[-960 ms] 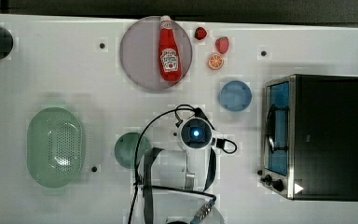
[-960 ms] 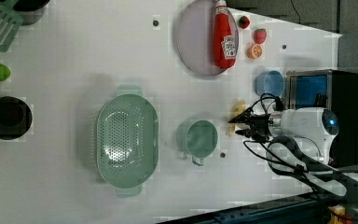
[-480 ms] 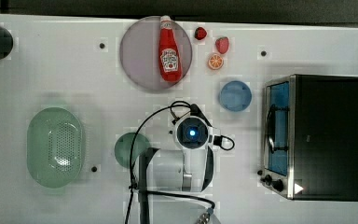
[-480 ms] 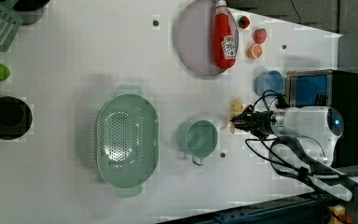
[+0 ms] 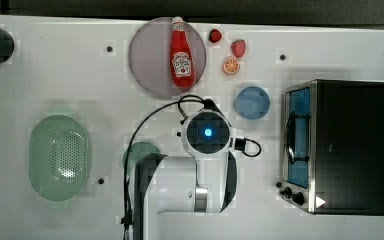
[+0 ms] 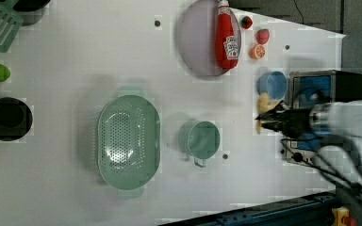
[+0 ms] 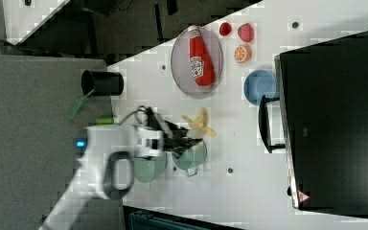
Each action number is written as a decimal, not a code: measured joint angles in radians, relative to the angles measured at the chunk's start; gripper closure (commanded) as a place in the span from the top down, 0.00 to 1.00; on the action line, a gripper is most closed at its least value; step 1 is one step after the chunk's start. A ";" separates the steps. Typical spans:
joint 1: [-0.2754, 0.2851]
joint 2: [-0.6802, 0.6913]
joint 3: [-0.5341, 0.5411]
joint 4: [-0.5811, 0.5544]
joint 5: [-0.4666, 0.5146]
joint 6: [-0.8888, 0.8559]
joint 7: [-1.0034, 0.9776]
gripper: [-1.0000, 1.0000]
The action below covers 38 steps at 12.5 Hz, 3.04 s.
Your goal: Pick banana from table and place on oven.
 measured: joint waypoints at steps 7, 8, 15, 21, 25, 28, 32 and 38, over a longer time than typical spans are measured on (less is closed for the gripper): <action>0.006 -0.184 -0.073 0.497 0.024 -0.449 0.000 0.22; 0.010 -0.188 -0.106 0.521 0.024 -0.449 -0.002 0.22; -0.038 -0.028 -0.417 0.479 -0.025 -0.383 -0.304 0.22; -0.060 0.213 -0.613 0.499 0.005 -0.249 -0.666 0.22; -0.067 0.221 -0.630 0.522 0.010 -0.238 -0.815 0.48; -0.076 0.223 -0.627 0.536 -0.008 -0.234 -0.873 0.82; -0.061 0.223 -0.615 0.534 -0.003 -0.285 -0.888 1.00; -0.056 0.185 -0.429 0.567 0.018 -0.371 -0.826 1.00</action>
